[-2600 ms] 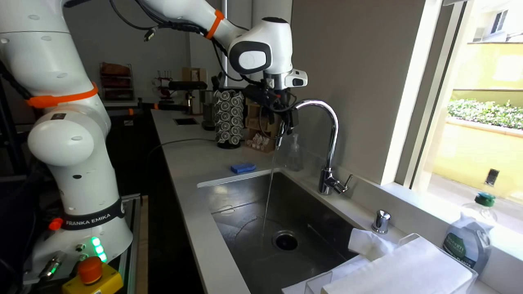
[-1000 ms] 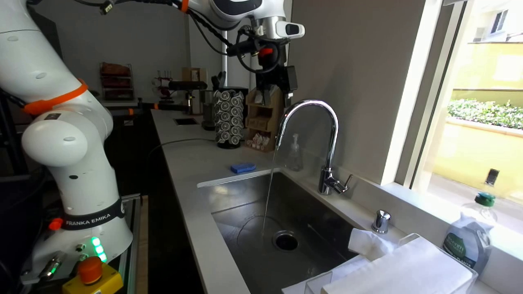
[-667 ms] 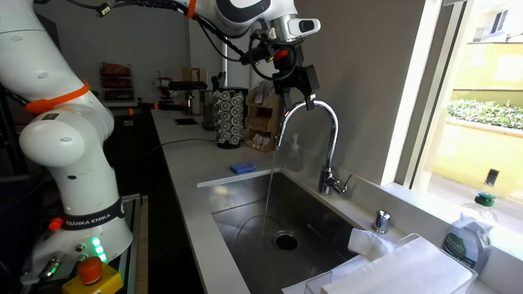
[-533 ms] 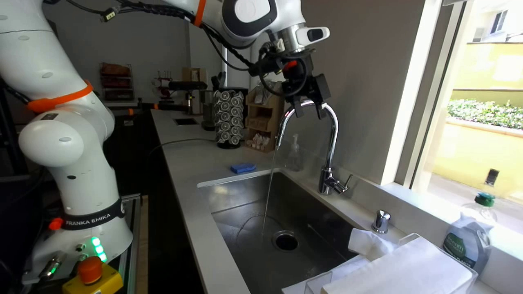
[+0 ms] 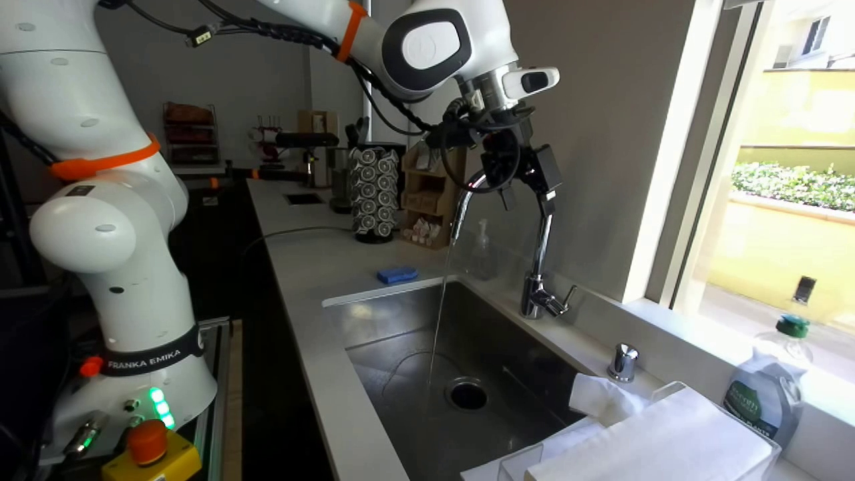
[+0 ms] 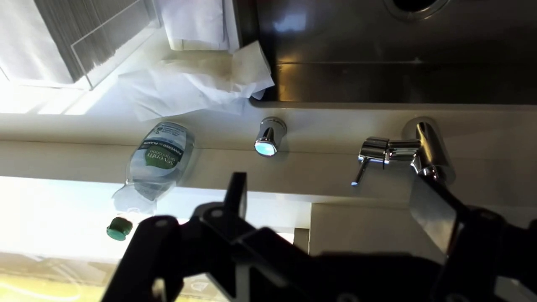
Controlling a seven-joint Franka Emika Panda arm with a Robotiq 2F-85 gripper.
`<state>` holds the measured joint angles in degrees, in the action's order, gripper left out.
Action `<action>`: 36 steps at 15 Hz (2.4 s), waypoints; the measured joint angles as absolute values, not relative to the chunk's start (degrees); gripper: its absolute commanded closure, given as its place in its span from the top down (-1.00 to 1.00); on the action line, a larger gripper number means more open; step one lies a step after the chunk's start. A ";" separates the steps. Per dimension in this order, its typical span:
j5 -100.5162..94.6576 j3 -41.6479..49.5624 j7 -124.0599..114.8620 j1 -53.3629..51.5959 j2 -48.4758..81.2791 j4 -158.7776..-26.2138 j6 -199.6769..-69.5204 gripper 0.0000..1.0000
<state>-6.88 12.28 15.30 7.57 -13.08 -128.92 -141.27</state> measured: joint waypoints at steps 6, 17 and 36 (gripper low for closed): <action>-6.12 12.90 19.26 7.73 -9.51 -127.82 -141.28 1.00; 9.88 12.24 39.83 9.39 6.74 -118.52 -141.41 1.00; 25.73 0.01 51.85 18.98 24.11 -103.22 -141.28 1.00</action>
<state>25.73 0.01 51.85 18.98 24.11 -103.22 -141.28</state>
